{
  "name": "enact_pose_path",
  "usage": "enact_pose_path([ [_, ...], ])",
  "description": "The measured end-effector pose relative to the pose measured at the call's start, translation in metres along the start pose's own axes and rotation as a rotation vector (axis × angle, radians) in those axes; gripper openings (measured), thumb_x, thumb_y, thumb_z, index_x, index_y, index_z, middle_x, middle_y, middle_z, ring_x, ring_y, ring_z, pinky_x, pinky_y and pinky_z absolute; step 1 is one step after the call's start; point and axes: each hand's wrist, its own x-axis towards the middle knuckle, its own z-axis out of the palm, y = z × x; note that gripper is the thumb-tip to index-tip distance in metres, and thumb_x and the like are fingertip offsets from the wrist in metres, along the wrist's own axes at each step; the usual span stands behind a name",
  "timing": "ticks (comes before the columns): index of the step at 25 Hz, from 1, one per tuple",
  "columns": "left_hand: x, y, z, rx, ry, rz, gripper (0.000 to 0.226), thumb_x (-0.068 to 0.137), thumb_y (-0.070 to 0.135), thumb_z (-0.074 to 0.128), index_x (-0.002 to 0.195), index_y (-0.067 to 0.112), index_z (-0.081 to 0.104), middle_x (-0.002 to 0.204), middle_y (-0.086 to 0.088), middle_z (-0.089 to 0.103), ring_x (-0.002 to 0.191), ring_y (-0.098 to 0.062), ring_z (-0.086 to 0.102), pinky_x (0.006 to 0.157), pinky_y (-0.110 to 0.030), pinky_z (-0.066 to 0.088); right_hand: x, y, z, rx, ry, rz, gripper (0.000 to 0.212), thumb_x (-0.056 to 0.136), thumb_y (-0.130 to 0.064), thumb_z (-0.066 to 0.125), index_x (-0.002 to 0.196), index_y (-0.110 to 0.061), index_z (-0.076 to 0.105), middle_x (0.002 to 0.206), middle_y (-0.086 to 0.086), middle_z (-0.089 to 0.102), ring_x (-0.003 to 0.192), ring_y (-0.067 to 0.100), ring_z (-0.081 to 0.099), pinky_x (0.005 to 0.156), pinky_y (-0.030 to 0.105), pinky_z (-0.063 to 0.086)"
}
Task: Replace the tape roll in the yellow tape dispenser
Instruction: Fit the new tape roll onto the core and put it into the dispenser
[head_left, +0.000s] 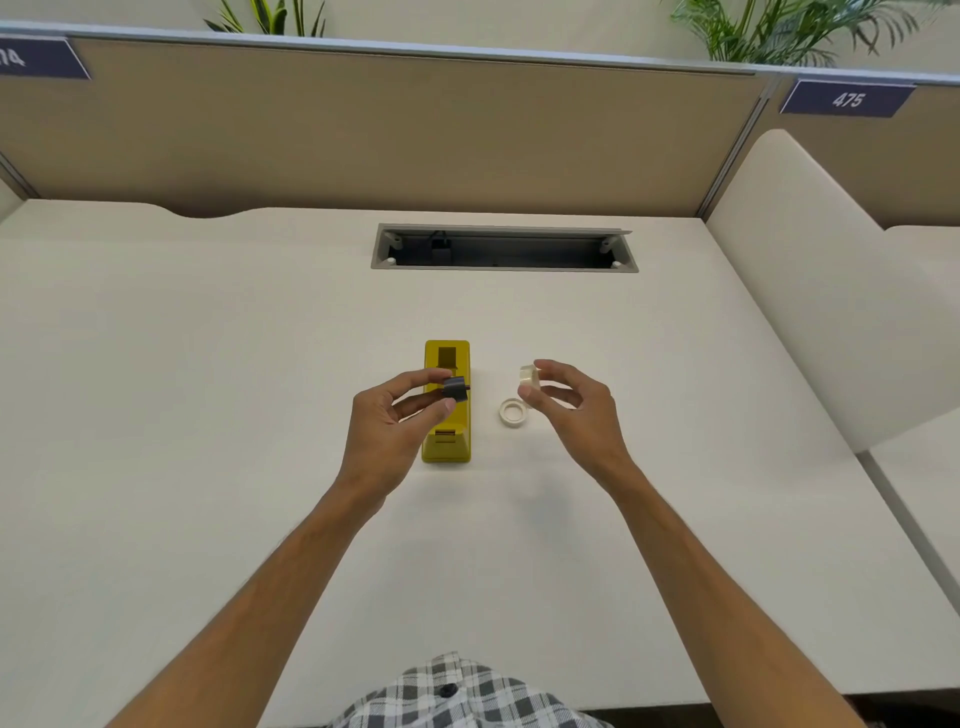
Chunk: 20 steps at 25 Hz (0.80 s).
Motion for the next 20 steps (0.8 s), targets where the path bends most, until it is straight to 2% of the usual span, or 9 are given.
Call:
enact_pose_path([
  [7, -0.002, 0.002, 0.003, 0.026, -0.040, -0.002, 0.028, 0.083, 0.007, 0.071, 0.108, 0.022, 0.070, 0.106, 0.002, 0.074, 0.101, -0.012, 0.070, 0.077, -0.015, 0.053, -0.017, -0.031, 0.011, 0.201, -0.171, -0.040, 0.033, 0.081, -0.026, 0.077, 0.112, -0.024, 0.067, 0.110, -0.008, 0.070, 0.100, 0.007, 0.068, 0.071, 0.008, 0.049],
  [12, -0.003, 0.003, 0.004, 0.052, -0.064, 0.040, 0.030, 0.083, 0.005, 0.070, 0.109, 0.020, 0.070, 0.109, 0.002, 0.073, 0.103, -0.012, 0.068, 0.084, -0.023, 0.056, -0.026, -0.041, 0.019, 0.254, -0.260, -0.072, 0.033, 0.080, -0.023, 0.078, 0.111, -0.024, 0.067, 0.111, -0.007, 0.071, 0.101, 0.011, 0.068, 0.074, 0.014, 0.051],
  [16, -0.002, 0.004, 0.003, 0.099, -0.066, 0.094, 0.030, 0.082, 0.006, 0.072, 0.108, 0.019, 0.072, 0.105, -0.003, 0.071, 0.098, -0.011, 0.067, 0.085, -0.025, 0.055, -0.027, -0.046, 0.021, 0.257, -0.288, -0.075, 0.034, 0.080, -0.023, 0.078, 0.112, -0.023, 0.066, 0.113, -0.006, 0.070, 0.103, 0.012, 0.068, 0.078, 0.017, 0.053],
  [20, -0.002, 0.004, 0.003, 0.045, -0.092, 0.100, 0.031, 0.080, 0.001, 0.072, 0.109, 0.014, 0.072, 0.105, -0.005, 0.072, 0.098, -0.016, 0.068, 0.083, -0.026, 0.056, -0.027, -0.048, 0.022, 0.259, -0.314, -0.076, 0.034, 0.081, -0.019, 0.077, 0.113, -0.021, 0.065, 0.114, -0.001, 0.069, 0.103, 0.014, 0.068, 0.086, 0.025, 0.055],
])
